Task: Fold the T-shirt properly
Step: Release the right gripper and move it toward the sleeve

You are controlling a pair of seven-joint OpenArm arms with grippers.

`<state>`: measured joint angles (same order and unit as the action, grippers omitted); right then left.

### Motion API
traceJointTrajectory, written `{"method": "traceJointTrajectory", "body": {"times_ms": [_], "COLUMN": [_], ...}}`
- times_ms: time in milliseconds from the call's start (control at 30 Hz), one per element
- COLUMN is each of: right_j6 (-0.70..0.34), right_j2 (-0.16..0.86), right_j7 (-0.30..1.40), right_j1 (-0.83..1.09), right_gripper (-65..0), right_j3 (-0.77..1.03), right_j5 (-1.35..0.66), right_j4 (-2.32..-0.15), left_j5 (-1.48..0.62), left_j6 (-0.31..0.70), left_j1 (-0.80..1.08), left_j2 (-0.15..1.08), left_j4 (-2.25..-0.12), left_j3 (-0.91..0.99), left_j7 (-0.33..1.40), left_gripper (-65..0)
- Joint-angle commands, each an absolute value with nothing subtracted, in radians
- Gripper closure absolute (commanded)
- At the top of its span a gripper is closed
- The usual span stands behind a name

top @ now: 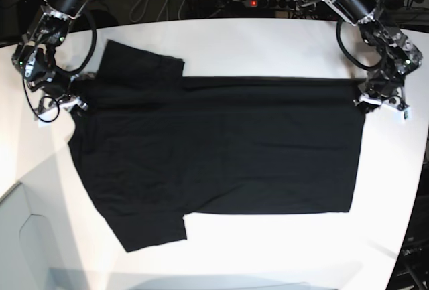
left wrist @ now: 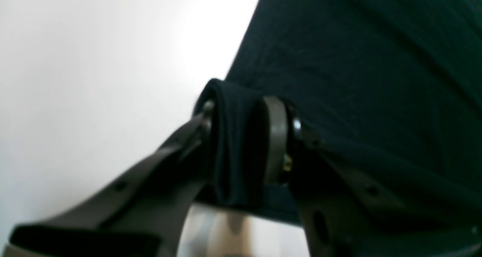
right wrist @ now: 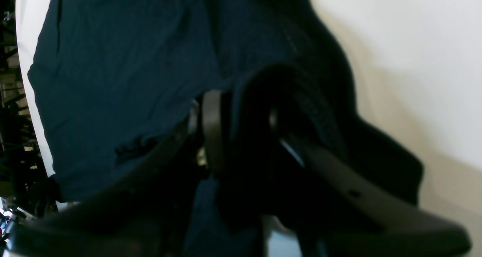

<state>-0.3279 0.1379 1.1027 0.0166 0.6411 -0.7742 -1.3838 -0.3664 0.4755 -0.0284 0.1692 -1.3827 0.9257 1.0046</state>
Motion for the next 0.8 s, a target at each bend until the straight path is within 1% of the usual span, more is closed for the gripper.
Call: {"method": "traceJointTrajectory", "body": {"times_ms": [0,100,333,433,600,667,767], "right_j6": [-0.32,-0.32,-0.318,-0.318,-0.318,-0.318,-0.318], "right_j2": [0.153,0.154,0.15,0.15,0.153,0.154,0.147], "right_j7": [1.124,1.158,1.175,1.173,1.173,1.173,1.171], "right_j1": [0.01,0.004,0.035,0.053,0.065,0.091,0.148], "right_gripper": [-15.2,-15.1,-15.1,-15.1,-15.1,-15.1,-15.1], "right_j3": [0.647,0.648,0.648,0.648,0.648,0.673,0.75], "right_j5": [-0.768,-0.769,-0.769,-0.768,-0.768,-0.768,-0.768], "right_j4": [-1.4,-1.417,-1.61,-1.661,-1.673,-1.681,-1.747], "left_j5": [-0.383,-0.383,-0.384,-0.384,-0.384,-0.384,-0.384], "left_j6": [0.476,0.476,0.476,0.476,0.476,0.476,0.476], "left_j1": [-0.042,-0.041,-0.031,-0.016,-0.012,-0.012,-0.01], "left_j2": [0.189,0.191,0.196,0.194,0.194,0.194,0.194], "left_j4": [-1.408,-1.409,-1.472,-1.506,-1.526,-1.529,-1.529], "left_j3": [0.929,0.934,0.935,0.934,0.932,0.934,0.935], "left_j7": [0.987,0.99,0.997,0.997,0.997,0.997,0.997], "left_gripper": [-16.6,-16.6,-16.6,-16.6,-16.6,-16.6,-16.6]}}
